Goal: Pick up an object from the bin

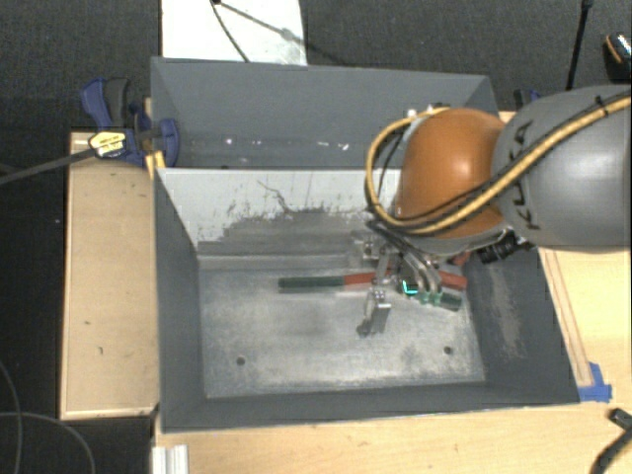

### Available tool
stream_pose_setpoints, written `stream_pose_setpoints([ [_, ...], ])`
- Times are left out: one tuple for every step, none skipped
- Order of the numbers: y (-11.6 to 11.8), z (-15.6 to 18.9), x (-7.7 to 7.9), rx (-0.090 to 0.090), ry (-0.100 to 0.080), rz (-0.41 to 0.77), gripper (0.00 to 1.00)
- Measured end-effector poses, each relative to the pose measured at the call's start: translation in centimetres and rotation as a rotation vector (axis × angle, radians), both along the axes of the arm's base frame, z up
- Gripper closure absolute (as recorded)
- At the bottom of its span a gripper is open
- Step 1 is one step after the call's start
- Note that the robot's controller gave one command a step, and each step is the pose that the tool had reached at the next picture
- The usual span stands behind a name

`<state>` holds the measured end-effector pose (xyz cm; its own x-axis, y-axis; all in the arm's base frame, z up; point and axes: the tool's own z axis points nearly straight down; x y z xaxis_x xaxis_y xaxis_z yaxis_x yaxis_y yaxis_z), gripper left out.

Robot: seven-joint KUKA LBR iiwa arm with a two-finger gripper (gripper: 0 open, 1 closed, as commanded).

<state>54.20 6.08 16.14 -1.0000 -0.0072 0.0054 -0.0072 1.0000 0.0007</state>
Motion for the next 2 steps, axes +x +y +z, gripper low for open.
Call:
stream_pose_setpoints([
  [0.09,-9.54,2.74,0.0,-0.001,-0.061,0.0],
  [0.11,-9.05,2.9,0.001,-0.008,-0.063,1.0],
])
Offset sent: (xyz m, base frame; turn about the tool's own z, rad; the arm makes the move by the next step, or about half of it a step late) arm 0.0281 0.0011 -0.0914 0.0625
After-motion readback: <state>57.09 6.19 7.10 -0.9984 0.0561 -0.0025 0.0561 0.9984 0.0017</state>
